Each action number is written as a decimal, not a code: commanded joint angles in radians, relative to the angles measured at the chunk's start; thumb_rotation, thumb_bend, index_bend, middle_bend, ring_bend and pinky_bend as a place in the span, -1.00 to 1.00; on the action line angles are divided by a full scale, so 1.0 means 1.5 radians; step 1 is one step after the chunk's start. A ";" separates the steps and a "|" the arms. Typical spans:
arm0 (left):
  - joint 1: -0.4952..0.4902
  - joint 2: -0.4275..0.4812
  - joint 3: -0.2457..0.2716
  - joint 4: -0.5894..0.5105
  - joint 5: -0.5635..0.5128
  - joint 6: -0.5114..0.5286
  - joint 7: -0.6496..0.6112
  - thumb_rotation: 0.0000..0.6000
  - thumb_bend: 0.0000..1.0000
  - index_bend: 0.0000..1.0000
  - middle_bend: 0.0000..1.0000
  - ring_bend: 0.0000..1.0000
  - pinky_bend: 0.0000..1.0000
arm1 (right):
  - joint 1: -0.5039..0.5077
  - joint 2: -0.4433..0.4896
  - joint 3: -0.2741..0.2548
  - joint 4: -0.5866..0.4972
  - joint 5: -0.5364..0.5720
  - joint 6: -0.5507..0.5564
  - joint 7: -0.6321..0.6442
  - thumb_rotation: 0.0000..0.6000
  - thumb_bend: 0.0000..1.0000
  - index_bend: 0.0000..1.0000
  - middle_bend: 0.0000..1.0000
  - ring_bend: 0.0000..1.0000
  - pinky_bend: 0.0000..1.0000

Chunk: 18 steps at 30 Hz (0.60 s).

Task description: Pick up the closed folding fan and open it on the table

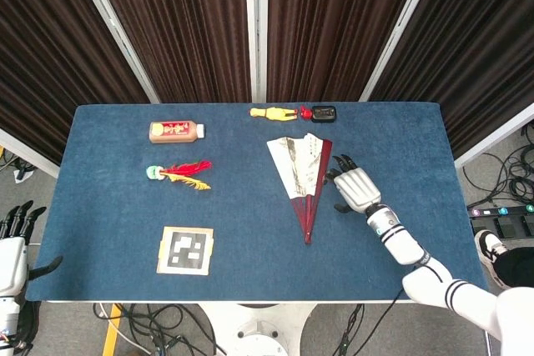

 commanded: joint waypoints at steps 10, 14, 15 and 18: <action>0.003 0.001 0.001 0.000 -0.002 -0.004 -0.016 1.00 -1.00 -0.56 -0.63 -0.79 -0.66 | 0.061 -0.127 -0.004 0.175 0.011 -0.006 0.011 1.00 -0.76 -0.17 -0.35 -0.98 -1.00; 0.003 0.001 0.001 0.001 -0.003 -0.005 -0.020 1.00 -1.00 -0.56 -0.63 -0.79 -0.66 | 0.069 -0.149 -0.008 0.214 0.010 -0.001 0.029 1.00 -0.75 -0.17 -0.35 -0.98 -1.00; 0.003 0.001 0.001 0.001 -0.003 -0.006 -0.022 1.00 -1.00 -0.56 -0.63 -0.79 -0.66 | 0.071 -0.152 -0.009 0.221 0.011 -0.001 0.033 1.00 -0.75 -0.17 -0.35 -0.98 -1.00; 0.003 0.001 0.001 0.001 -0.005 -0.009 -0.028 1.00 -1.00 -0.56 -0.63 -0.79 -0.66 | 0.075 -0.163 -0.016 0.241 0.008 -0.003 0.040 1.00 -0.73 -0.16 -0.34 -0.98 -1.00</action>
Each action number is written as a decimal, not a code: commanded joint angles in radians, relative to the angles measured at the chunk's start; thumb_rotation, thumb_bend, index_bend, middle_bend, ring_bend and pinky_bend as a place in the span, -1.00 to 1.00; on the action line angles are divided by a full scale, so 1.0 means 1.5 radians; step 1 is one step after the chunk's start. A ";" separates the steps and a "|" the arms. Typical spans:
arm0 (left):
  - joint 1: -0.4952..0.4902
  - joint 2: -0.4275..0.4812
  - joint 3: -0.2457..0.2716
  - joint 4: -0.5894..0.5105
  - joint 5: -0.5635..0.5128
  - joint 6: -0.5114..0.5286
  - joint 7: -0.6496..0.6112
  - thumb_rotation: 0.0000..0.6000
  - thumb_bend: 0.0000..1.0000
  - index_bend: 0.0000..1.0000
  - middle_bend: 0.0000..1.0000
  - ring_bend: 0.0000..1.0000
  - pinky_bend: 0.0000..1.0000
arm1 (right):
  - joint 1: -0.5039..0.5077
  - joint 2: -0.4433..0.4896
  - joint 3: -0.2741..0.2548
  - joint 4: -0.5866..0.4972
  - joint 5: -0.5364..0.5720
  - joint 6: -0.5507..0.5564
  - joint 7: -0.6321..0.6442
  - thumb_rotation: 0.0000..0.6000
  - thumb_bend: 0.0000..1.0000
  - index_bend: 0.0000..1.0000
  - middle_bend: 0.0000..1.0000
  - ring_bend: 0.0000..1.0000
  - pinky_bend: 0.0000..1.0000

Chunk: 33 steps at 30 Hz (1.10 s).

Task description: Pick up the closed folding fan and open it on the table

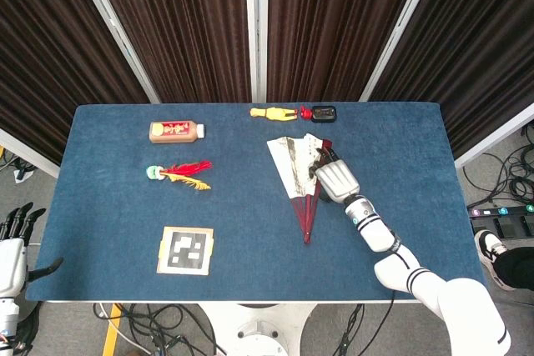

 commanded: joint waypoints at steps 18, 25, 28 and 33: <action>-0.008 0.012 -0.005 0.005 0.018 -0.003 -0.035 1.00 -1.00 -0.56 -0.63 -0.79 -0.66 | 0.031 -0.018 -0.053 0.083 -0.070 0.109 0.100 1.00 0.26 0.45 0.21 -0.50 -0.80; -0.027 0.017 -0.022 0.002 0.051 0.013 -0.053 1.00 -1.00 -0.56 -0.63 -0.79 -0.66 | 0.037 0.091 -0.052 -0.038 -0.099 0.195 0.076 1.00 0.67 0.69 0.44 -0.24 -0.64; -0.043 0.022 -0.034 -0.005 0.066 0.014 -0.074 1.00 -1.00 -0.56 -0.63 -0.79 -0.66 | 0.033 0.147 -0.044 -0.127 -0.099 0.216 0.061 1.00 0.74 0.76 0.50 -0.19 -0.61; -0.080 0.033 -0.059 -0.014 0.086 0.001 -0.144 1.00 -1.00 -0.56 -0.63 -0.79 -0.66 | 0.032 0.250 -0.025 -0.292 -0.089 0.219 0.037 1.00 0.82 0.84 0.57 -0.11 -0.60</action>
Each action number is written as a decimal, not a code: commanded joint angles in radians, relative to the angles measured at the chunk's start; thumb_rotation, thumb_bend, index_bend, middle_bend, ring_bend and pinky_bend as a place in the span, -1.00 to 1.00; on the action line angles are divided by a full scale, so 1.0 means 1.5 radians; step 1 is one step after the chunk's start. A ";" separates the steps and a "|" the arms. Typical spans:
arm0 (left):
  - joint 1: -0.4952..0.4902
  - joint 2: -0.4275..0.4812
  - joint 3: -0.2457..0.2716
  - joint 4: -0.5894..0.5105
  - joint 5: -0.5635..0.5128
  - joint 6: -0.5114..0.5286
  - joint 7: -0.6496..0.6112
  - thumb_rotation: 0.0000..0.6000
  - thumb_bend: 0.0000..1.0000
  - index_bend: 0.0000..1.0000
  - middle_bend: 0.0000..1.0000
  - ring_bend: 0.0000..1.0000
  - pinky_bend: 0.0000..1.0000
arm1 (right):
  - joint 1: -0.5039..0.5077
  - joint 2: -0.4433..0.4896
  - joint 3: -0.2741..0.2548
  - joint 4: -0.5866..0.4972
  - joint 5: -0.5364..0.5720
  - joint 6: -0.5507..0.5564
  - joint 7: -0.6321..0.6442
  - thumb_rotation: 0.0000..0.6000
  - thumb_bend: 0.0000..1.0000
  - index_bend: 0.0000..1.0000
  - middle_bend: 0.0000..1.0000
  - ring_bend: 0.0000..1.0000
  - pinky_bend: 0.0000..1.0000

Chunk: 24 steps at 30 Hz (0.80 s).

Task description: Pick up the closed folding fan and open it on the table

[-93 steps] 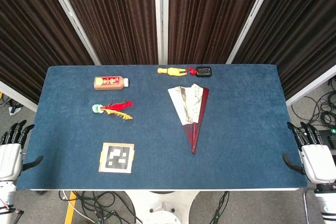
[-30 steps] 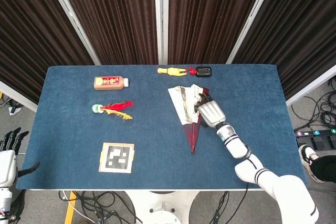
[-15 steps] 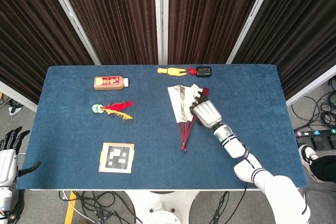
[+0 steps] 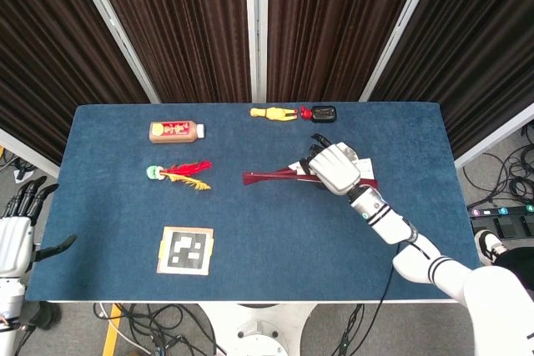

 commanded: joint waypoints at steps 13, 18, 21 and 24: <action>-0.125 -0.035 -0.049 0.012 0.008 -0.101 -0.273 1.00 -1.00 -0.56 -0.63 -0.79 -0.64 | 0.034 0.301 0.033 -0.393 0.054 -0.143 0.145 1.00 0.86 0.83 0.51 -0.13 -0.67; -0.177 -0.051 -0.052 0.020 0.004 -0.177 -0.410 1.00 -1.00 -0.56 -0.63 -0.79 -0.58 | 0.054 0.325 0.039 -0.417 0.032 -0.163 0.275 1.00 0.86 0.82 0.51 -0.20 -0.69; -0.210 -0.051 -0.036 0.023 0.030 -0.223 -0.495 1.00 -1.00 -0.54 -0.63 -0.79 -0.57 | 0.067 0.334 0.040 -0.424 0.012 -0.166 0.348 1.00 0.86 0.81 0.51 -0.22 -0.69; -0.238 -0.067 -0.036 0.034 0.035 -0.248 -0.546 1.00 -0.99 -0.52 -0.60 -0.76 -0.57 | 0.080 0.341 0.038 -0.425 -0.009 -0.166 0.407 1.00 0.86 0.81 0.51 -0.22 -0.70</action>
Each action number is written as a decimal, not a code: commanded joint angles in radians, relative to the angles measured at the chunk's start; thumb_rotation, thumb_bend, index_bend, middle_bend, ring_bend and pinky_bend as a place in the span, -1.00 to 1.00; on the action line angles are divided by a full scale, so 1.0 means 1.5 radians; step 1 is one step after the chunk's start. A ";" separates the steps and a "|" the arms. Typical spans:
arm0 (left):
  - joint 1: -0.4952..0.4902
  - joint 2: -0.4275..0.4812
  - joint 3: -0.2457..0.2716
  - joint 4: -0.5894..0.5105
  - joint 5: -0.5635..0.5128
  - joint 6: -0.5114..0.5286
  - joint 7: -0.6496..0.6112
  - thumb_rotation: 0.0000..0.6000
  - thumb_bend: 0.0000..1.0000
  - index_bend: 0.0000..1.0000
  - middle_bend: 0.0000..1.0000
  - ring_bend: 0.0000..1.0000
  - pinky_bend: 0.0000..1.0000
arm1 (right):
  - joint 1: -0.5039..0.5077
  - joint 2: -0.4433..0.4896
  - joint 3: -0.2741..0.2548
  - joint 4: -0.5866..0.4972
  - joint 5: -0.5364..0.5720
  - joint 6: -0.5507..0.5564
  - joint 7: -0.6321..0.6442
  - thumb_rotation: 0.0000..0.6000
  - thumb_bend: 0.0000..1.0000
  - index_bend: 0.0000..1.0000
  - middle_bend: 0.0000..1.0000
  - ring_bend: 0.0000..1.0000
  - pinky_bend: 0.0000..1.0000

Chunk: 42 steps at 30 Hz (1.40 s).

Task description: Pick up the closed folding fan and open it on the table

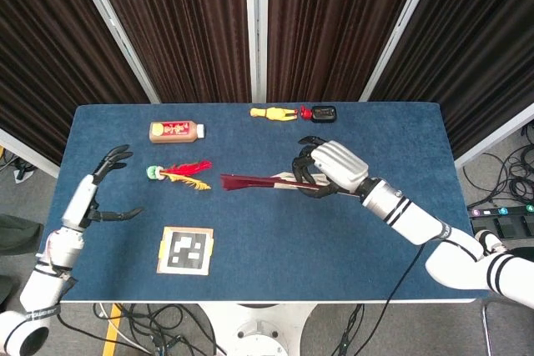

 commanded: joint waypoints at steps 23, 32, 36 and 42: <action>-0.184 -0.125 -0.035 0.016 -0.066 -0.178 -0.081 1.00 -0.93 -0.53 -0.54 -0.71 -0.54 | 0.059 0.005 0.024 -0.016 -0.004 -0.020 0.039 1.00 0.86 0.81 0.52 -0.22 -0.79; -0.220 -0.187 -0.074 0.018 -0.176 -0.207 0.006 1.00 -0.93 -0.28 -0.29 -0.50 -0.47 | 0.065 -0.022 0.047 -0.024 0.048 -0.033 -0.028 1.00 0.86 0.81 0.52 -0.22 -0.81; -0.226 -0.219 -0.089 0.024 -0.241 -0.204 0.067 1.00 -0.81 -0.08 -0.06 -0.28 -0.31 | 0.063 -0.027 0.048 -0.027 0.059 -0.035 -0.041 1.00 0.86 0.81 0.52 -0.22 -0.81; -0.223 -0.242 -0.100 0.034 -0.288 -0.200 0.112 1.00 -0.46 0.08 0.09 -0.17 -0.23 | 0.056 -0.027 0.050 -0.028 0.063 -0.031 -0.039 1.00 0.86 0.81 0.52 -0.22 -0.82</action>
